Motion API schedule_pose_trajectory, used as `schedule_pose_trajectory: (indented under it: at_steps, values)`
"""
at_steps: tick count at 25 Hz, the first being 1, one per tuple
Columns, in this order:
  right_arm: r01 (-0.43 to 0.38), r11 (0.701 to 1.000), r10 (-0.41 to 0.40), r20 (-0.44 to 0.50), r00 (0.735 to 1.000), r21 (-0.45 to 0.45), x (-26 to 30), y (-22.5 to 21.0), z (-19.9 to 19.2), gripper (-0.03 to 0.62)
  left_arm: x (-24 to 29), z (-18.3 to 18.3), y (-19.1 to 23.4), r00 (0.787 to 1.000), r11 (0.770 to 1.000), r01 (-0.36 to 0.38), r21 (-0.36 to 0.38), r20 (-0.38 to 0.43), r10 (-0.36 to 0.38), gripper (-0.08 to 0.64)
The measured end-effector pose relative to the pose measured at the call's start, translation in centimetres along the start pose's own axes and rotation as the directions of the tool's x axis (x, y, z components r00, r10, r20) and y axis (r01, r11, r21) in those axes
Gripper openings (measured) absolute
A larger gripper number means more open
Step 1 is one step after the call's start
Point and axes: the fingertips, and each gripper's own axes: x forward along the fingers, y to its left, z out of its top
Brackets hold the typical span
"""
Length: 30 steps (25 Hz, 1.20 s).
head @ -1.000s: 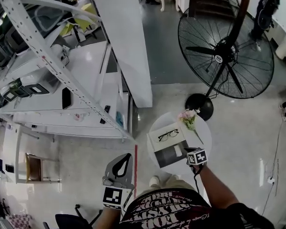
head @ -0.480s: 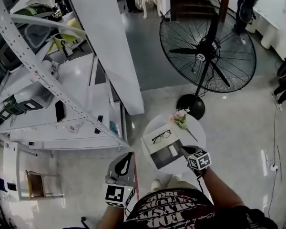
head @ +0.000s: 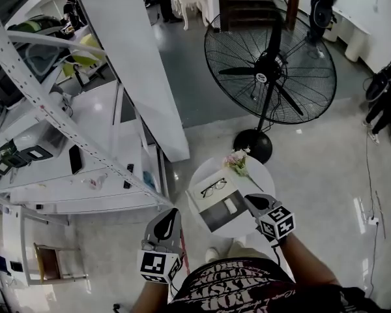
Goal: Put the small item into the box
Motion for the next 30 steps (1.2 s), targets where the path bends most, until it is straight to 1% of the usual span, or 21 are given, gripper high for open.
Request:
schedule_pose_trajectory:
  at_steps: [3,7,12,14,16,18,20,22,26,30]
  values:
    - [-0.006,0.998,0.009,0.054,0.999,-0.055,-1.5,1.3,2.6,0.029,0.2,-0.2,0.2,1.0,1.0,-0.01,-0.009,-0.015,0.009,0.002]
    - [0.002,0.997,0.008,0.13,0.991,-0.077,-3.6,2.6,5.7,0.029,0.4,-0.4,-0.2,1.0,1.0,0.013,-0.009,-0.025,-0.014,0.002]
    - [0.022,0.992,0.005,0.223,0.975,-0.12,-6.3,4.2,9.1,0.028,0.0,-0.4,-0.7,0.999,0.999,0.035,-0.004,-0.024,-0.035,0.002]
    - [0.032,0.989,0.005,0.25,0.968,-0.143,-7.2,4.7,10.1,0.028,-0.3,-0.4,-0.6,0.999,0.999,0.035,0.011,-0.027,-0.035,0.002]
    - [0.033,0.989,0.007,0.27,0.963,-0.145,-7.6,5.3,11.0,0.028,-0.5,-0.4,-0.4,0.999,0.999,0.036,0.042,-0.038,-0.034,0.002]
    - [0.031,0.991,0.007,0.278,0.961,-0.131,-7.9,5.9,11.2,0.028,-1.0,-1.0,-0.4,0.998,0.997,0.044,0.056,-0.057,-0.041,0.002]
    - [0.031,0.993,0.002,0.277,0.961,-0.116,-8.1,6.3,10.7,0.028,-1.4,-1.8,-0.6,0.996,0.997,0.059,0.048,-0.075,-0.055,0.002]
    - [0.04,0.993,-0.006,0.285,0.958,-0.114,-8.3,6.2,10.8,0.028,-1.3,-1.8,-0.7,0.996,0.996,0.068,0.051,-0.064,-0.065,0.002]
    - [0.056,0.992,-0.019,0.3,0.954,-0.116,-8.5,6.3,11.3,0.028,-1.5,-0.7,-0.9,0.996,0.994,0.084,0.064,-0.014,-0.084,0.002]
    - [0.067,0.993,-0.036,0.293,0.955,-0.097,-8.7,6.8,10.9,0.029,-1.8,-1.3,-1.3,0.993,0.992,0.113,0.057,-0.031,-0.111,0.002]
